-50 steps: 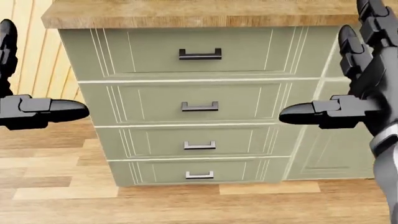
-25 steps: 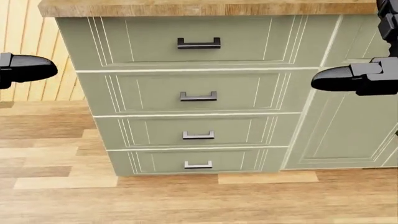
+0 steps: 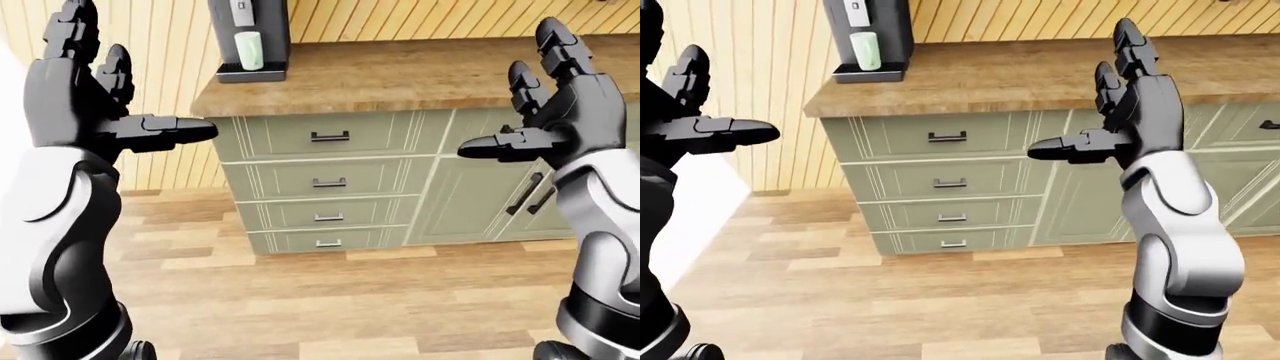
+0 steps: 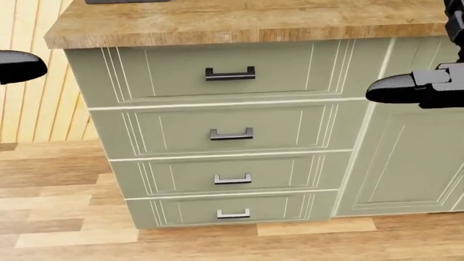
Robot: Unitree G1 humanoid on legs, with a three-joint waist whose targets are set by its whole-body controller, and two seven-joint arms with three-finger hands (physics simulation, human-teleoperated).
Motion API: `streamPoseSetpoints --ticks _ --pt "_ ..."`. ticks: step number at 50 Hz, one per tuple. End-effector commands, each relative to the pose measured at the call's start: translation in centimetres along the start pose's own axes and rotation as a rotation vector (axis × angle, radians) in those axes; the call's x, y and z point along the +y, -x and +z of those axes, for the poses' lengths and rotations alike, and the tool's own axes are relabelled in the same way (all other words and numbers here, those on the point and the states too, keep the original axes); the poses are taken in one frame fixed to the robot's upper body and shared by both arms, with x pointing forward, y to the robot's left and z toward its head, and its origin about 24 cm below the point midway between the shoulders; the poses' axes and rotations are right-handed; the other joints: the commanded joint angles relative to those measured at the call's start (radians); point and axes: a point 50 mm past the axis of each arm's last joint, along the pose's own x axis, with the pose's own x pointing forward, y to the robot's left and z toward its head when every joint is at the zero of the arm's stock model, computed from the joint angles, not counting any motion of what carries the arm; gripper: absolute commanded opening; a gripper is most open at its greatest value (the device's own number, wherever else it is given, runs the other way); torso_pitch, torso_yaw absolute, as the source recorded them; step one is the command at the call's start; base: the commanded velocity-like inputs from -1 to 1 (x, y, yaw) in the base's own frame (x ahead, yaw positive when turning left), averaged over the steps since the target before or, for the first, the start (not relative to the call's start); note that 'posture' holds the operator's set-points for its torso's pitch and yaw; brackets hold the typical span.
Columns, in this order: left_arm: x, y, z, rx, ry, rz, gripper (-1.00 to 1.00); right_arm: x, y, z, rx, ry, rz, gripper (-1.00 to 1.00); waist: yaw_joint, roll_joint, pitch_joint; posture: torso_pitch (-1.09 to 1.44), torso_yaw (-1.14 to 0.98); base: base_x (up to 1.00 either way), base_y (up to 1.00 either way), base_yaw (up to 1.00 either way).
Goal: Pick the mug from under the coffee machine dispenser and place it on the counter.
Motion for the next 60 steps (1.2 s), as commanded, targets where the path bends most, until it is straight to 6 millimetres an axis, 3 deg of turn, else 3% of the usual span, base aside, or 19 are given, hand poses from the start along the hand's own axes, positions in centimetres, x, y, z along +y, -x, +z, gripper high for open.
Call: streamPoseSetpoints --ticks 1,6,10,13,20,22,24,25,27,34,36,38,39,41,48,52,53,55,60 --pt "-0.23 0.04 1.88 -0.093 -0.004 -0.009 1.00 -0.52 0.07 1.87 -0.089 0.021 -0.023 1.00 -0.005 0.007 -0.023 0.00 0.00 0.33 0.00 0.00" --pt "-0.24 0.07 1.95 -0.094 -0.003 -0.009 1.00 -0.48 0.11 1.82 -0.088 0.021 -0.021 1.00 0.009 -0.037 -0.022 0.00 0.00 0.33 0.00 0.00" --pt "-0.28 0.05 1.87 -0.092 -0.002 -0.011 1.00 -0.52 0.07 1.90 -0.089 0.022 -0.022 1.00 0.021 -0.106 -0.043 0.00 0.00 0.33 0.00 0.00" --pt "-0.28 0.07 1.86 -0.092 -0.003 -0.011 1.00 -0.49 0.10 1.85 -0.089 0.021 -0.021 1.00 0.007 -0.115 -0.014 0.00 0.00 0.34 0.00 0.00" --pt "-0.28 0.07 1.81 -0.088 0.004 -0.010 1.00 -0.52 0.11 1.77 -0.088 0.020 -0.022 1.00 -0.013 -0.053 -0.011 0.00 0.00 0.33 0.00 0.00" --pt "-0.31 0.08 1.76 -0.086 0.006 -0.011 1.00 -0.55 0.12 1.79 -0.088 0.020 -0.023 1.00 -0.020 -0.019 -0.019 0.00 0.00 0.33 0.00 0.00" --pt "-0.34 0.07 1.78 -0.086 0.006 -0.011 1.00 -0.55 0.13 1.84 -0.088 0.020 -0.023 1.00 -0.023 0.042 -0.042 0.00 0.00 0.33 0.00 0.00" --pt "-0.34 0.06 1.78 -0.086 0.005 -0.011 1.00 -0.55 0.14 1.82 -0.088 0.020 -0.023 1.00 -0.011 0.006 -0.031 0.00 0.00 0.34 0.00 0.00" --pt "-0.36 0.06 1.81 -0.086 0.006 -0.012 1.00 -0.54 0.13 1.79 -0.087 0.020 -0.023 1.00 -0.009 0.022 -0.023 0.00 0.00 0.33 0.00 0.00" --pt "-0.42 0.04 1.85 -0.084 0.013 -0.014 1.00 -0.57 0.12 1.83 -0.088 0.022 -0.023 1.00 0.011 -0.041 -0.023 0.00 0.00 0.33 0.00 0.00" --pt "-0.37 0.05 1.89 -0.085 0.014 -0.011 1.00 -0.54 0.15 1.80 -0.086 0.021 -0.021 1.00 0.017 -0.072 -0.026 0.00 0.00 0.34 0.00 0.00" --pt "-0.34 0.08 1.89 -0.085 0.013 -0.011 1.00 -0.55 0.17 1.80 -0.086 0.022 -0.021 1.00 0.019 -0.131 -0.045 0.00 0.00 0.33 0.00 0.00" --pt "-0.34 0.09 1.88 -0.085 0.013 -0.011 1.00 -0.56 0.17 1.82 -0.087 0.022 -0.022 1.00 0.008 -0.099 -0.032 0.00 0.00 0.33 0.00 0.00" --pt "-0.36 0.10 1.89 -0.085 0.014 -0.013 1.00 -0.50 0.20 1.76 -0.086 0.022 -0.020 1.00 0.006 -0.117 -0.021 0.00 0.00 0.33 0.00 0.00" --pt "-0.37 0.11 1.97 -0.085 0.014 -0.014 1.00 -0.54 0.20 1.82 -0.084 0.022 -0.021 1.00 -0.014 -0.056 -0.017 0.00 0.00 0.33 0.00 0.00" --pt "-0.38 0.14 1.88 -0.084 0.013 -0.015 1.00 -0.52 0.21 1.77 -0.084 0.020 -0.022 1.00 -0.020 0.037 -0.047 0.00 0.00 0.33 0.00 0.00" --pt "-0.37 0.15 1.88 -0.083 0.013 -0.014 1.00 -0.48 0.24 1.79 -0.084 0.021 -0.020 1.00 -0.011 0.004 -0.031 0.00 0.00 0.33 0.00 0.00" --pt "-0.27 0.16 1.89 -0.083 0.012 -0.011 1.00 -0.52 0.24 1.82 -0.084 0.020 -0.021 1.00 -0.009 0.020 -0.023 0.00 0.00 0.31 0.00 0.00" --pt "-0.17 0.17 1.93 -0.084 0.011 -0.008 1.00 -0.49 0.26 1.87 -0.082 0.020 -0.019 1.00 0.005 -0.018 -0.032 0.00 0.00 0.28 0.01 0.00"
